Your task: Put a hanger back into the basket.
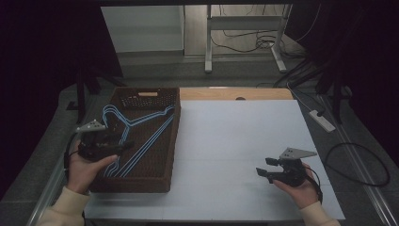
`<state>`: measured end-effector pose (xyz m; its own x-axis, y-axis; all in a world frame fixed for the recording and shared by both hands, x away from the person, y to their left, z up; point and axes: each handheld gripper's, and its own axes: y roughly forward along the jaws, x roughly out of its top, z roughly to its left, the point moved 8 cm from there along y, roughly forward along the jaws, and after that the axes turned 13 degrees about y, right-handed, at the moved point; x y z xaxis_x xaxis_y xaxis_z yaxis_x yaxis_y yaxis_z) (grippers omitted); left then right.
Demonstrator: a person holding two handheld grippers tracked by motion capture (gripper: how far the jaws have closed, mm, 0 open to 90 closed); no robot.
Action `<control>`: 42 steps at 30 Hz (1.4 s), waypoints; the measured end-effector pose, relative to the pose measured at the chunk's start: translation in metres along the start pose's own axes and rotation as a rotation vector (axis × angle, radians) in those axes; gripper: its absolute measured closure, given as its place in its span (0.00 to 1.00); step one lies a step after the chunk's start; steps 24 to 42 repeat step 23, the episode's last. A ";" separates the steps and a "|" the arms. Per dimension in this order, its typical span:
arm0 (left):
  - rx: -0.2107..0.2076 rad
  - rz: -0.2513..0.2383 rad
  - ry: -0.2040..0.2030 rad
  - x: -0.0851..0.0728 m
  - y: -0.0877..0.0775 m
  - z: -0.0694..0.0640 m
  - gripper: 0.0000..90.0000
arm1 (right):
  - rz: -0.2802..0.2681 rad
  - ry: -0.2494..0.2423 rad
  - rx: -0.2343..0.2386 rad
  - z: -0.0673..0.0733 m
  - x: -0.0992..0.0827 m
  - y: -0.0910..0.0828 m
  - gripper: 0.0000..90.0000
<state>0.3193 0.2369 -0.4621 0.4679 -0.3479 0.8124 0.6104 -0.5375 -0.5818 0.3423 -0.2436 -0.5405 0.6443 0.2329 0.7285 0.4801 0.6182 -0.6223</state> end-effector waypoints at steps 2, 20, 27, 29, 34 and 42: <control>0.001 -0.033 0.050 0.001 -0.002 -0.017 0.36 | -0.006 0.007 0.002 0.000 0.000 -0.001 0.43; -0.043 -0.073 0.149 -0.019 0.034 -0.080 0.34 | -0.046 0.044 -0.018 -0.011 -0.002 -0.015 0.33; -0.046 -0.075 0.150 -0.020 0.036 -0.082 0.34 | -0.045 0.036 -0.021 -0.010 -0.002 -0.015 0.32; -0.046 -0.075 0.150 -0.020 0.036 -0.082 0.34 | -0.045 0.036 -0.021 -0.010 -0.002 -0.015 0.32; -0.046 -0.075 0.150 -0.020 0.036 -0.082 0.34 | -0.045 0.036 -0.021 -0.010 -0.002 -0.015 0.32; -0.046 -0.075 0.150 -0.020 0.036 -0.082 0.34 | -0.045 0.036 -0.021 -0.010 -0.002 -0.015 0.32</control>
